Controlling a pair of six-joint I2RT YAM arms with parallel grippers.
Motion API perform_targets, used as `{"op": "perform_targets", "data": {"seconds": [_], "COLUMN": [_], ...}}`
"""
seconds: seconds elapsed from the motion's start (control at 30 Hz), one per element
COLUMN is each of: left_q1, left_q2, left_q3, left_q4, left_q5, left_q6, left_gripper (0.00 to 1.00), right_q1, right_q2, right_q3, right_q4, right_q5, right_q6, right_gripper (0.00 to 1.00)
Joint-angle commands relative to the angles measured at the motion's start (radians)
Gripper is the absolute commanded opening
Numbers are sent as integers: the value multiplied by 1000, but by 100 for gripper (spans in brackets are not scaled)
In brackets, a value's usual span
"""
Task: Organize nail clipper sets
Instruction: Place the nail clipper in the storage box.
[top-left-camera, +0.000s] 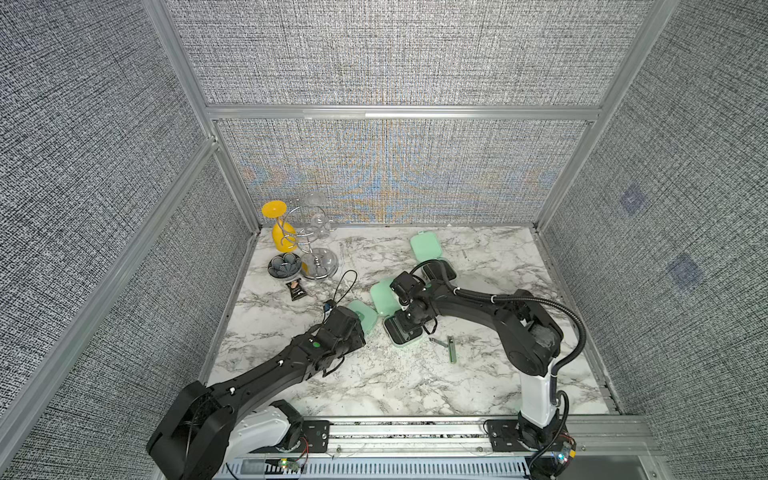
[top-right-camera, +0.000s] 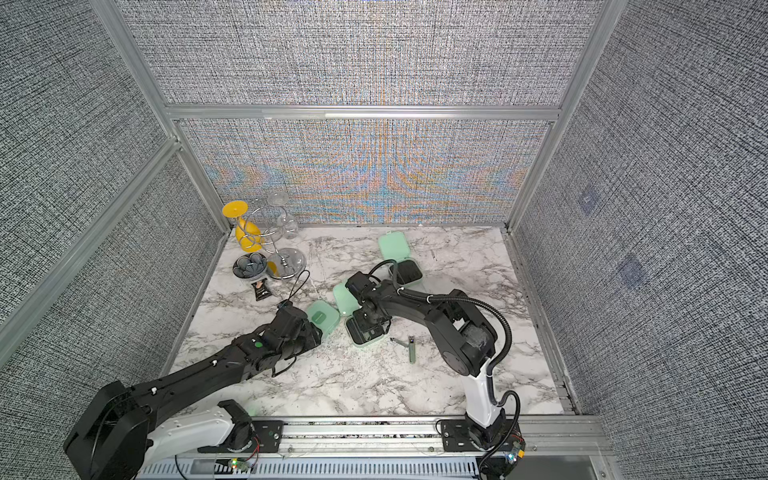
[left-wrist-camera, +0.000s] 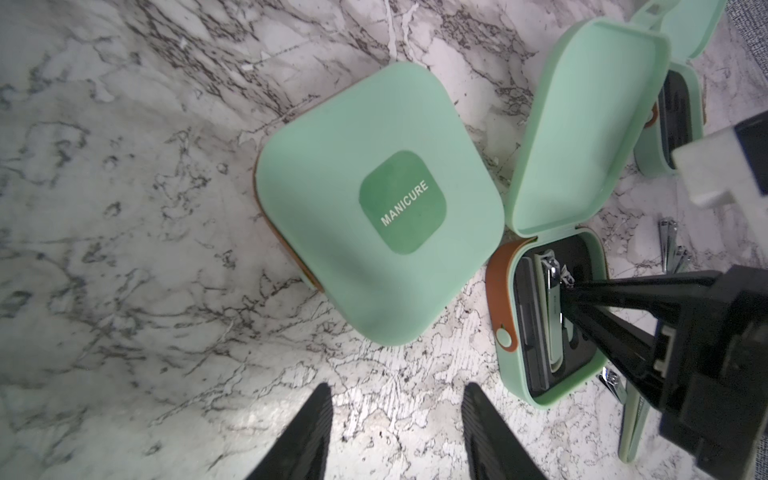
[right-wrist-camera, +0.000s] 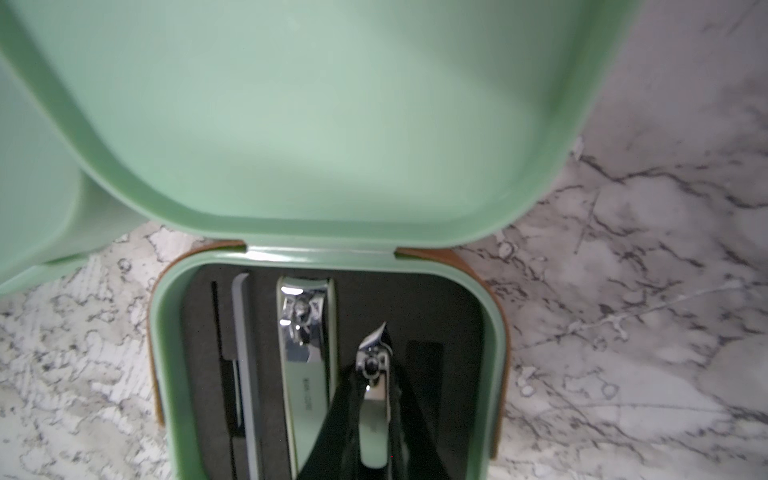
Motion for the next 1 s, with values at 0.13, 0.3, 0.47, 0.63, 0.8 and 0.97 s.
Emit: {"op": "perform_targets", "data": {"seconds": [0.13,0.3,0.47,0.63,0.8,0.97], "left_q1": [0,1,0,0,0,1], "left_q2": [1,0,-1,2,4,1], "left_q3": [1,3,3,1,-2,-3], "left_q4": [11,10,11,13,18,15], "left_q5": [-3,-2,-2,-1,1,-1], "left_q6": [3,3,2,1,0,-1], "left_gripper": [53,53,53,53,53,53], "right_q1": [1,-1,-3,-3,-3,-3], "right_q2": [11,-2,-16,-38,-28,1], "right_q3": [25,56,72,67,69,74], "right_q4": [-61,-83,-93,-94,-89,-79], "right_q5": [27,37,29,28,18,11], "right_q6": [-8,-19,-21,-17,-16,-12], "right_gripper": [27,29,29,28,6,2]}}
